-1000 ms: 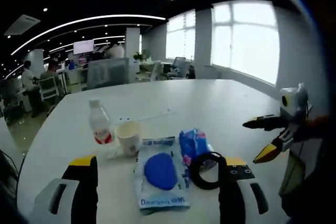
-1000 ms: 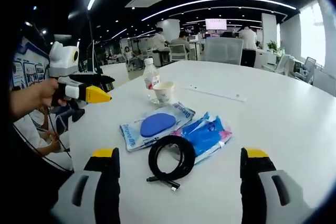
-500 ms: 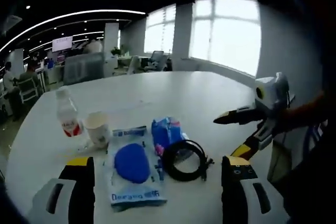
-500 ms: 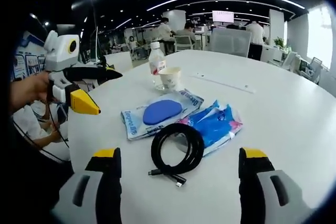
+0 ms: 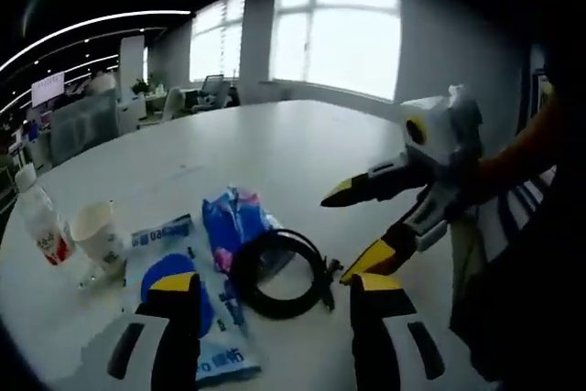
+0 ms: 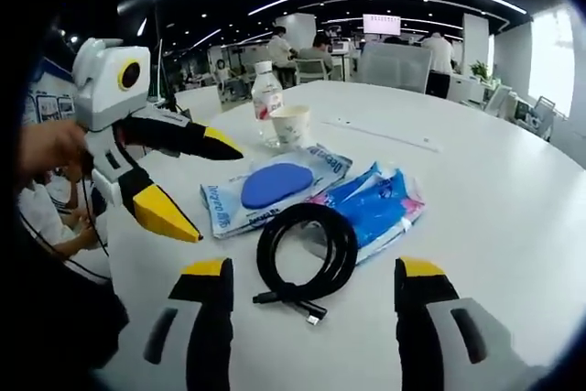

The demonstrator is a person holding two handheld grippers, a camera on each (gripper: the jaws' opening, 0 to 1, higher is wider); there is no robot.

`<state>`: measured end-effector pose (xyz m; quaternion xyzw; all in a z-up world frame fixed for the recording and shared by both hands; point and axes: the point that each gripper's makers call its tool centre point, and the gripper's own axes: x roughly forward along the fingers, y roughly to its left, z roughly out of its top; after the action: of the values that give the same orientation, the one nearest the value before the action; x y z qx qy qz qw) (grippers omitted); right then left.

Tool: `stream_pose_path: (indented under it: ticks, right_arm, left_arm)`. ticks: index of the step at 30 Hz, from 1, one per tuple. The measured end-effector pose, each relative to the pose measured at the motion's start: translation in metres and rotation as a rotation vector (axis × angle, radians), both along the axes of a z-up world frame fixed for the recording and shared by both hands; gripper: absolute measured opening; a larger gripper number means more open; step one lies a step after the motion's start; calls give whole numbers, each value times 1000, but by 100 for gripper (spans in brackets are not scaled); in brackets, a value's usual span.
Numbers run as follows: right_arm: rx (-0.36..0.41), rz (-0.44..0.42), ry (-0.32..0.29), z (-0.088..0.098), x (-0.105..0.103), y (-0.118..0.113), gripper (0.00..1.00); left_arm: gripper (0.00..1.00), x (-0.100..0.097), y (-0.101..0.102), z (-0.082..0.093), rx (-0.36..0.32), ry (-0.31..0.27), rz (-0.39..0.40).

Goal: Arrange the tabletop items into an orderly group along one side of the table until the central work area is clear of visible clutter.

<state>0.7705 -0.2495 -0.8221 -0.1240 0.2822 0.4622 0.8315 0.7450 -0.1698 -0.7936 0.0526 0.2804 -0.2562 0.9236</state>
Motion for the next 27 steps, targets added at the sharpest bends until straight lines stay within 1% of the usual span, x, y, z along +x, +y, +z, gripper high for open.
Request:
stream_pose_path:
  ticks: [4,6,8,9,10,11,12,13,15,16,18,20,21,23,25,26,27]
  right_arm:
    - [-16,-7,12,-6,-2,1,58]
    - [-22,-8,13,-9,-3,2,55]
    - [-26,-16,12,-10,-2,1,53]
    - [-27,-27,12,-11,-1,1,50]
    - [-27,-42,12,-12,1,0,47]
    - [-15,-77,11,-12,5,-1,43]
    - [-1,-135,15,-13,11,-3,40]
    - [1,-146,18,-14,13,-4,40]
    - [17,-161,35,-14,13,-3,40]
    - [16,-158,45,-16,14,-2,39]
    - [-8,-159,38,-19,15,-1,35]
    - [-8,-161,38,-20,16,1,33]
    - [-2,-174,58,-21,16,2,34]
    - [5,-184,71,-24,18,3,33]
    - [-11,-189,86,-28,17,2,33]
    - [-6,-193,94,-31,22,4,32]
    - [1,-200,104,-32,22,4,31]
  left_arm:
    - [58,10,-5,-13,2,25,-13]
    - [54,12,-7,-17,19,35,-27]
    - [50,16,-10,-21,23,44,-48]
    - [50,17,-11,-21,22,51,-48]
    - [49,20,-11,-24,24,60,-47]
    - [49,21,-13,-23,25,63,-45]
    - [46,25,-10,-26,31,72,-28]
    - [45,28,-6,-29,44,78,-12]
    - [42,36,-3,-34,38,81,1]
    - [41,39,-2,-36,27,92,15]
    - [37,42,-4,-38,17,99,20]
    - [35,42,-4,-41,16,115,24]
    - [33,41,-6,-42,18,127,26]
    - [31,42,-5,-46,16,138,29]
    - [30,43,-2,-51,25,154,40]
    - [28,43,-2,-54,26,162,43]
    - [26,43,-2,-56,27,163,41]
